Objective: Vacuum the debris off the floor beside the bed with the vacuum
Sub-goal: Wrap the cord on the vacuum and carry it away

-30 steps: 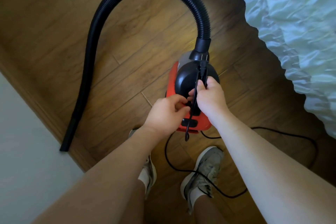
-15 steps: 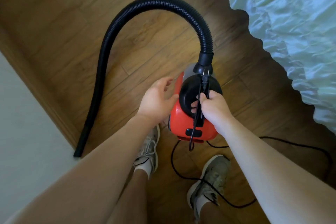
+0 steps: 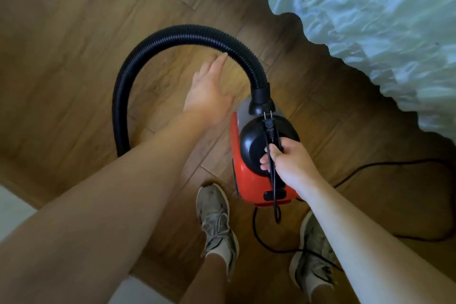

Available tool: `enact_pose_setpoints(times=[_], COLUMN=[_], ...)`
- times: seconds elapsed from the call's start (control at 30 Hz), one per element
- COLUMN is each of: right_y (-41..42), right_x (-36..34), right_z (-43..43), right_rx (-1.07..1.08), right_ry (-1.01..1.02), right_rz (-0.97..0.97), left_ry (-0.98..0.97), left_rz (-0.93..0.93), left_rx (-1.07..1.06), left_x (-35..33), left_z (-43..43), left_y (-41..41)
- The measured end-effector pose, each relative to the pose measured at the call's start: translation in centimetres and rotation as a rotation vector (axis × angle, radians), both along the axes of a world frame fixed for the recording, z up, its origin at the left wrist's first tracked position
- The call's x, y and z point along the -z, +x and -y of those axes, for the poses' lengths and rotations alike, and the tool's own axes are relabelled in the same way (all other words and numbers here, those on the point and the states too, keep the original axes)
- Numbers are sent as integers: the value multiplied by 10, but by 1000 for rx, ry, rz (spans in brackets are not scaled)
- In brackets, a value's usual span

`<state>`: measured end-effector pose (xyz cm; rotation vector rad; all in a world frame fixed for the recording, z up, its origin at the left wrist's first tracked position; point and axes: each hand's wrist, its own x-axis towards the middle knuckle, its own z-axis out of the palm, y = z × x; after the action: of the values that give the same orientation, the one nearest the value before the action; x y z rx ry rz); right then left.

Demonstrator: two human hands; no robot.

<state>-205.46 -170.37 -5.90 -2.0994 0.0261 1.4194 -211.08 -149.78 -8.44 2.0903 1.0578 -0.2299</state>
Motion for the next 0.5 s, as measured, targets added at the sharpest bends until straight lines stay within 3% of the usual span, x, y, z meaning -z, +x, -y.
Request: enact_pose_setpoints(times=[0.33,0.5], right_y=[-1,-1], right_x=[3,5], right_z=[-5,-6], right_rx=[7,-5], right_ry=[-3,-5], right_rz=[9,0], left_ry=[277,324], left_rz=[33,-75], left_rx=[142,198], left_x=[14,19], left_z=[-39,-53], left_y=[21,35])
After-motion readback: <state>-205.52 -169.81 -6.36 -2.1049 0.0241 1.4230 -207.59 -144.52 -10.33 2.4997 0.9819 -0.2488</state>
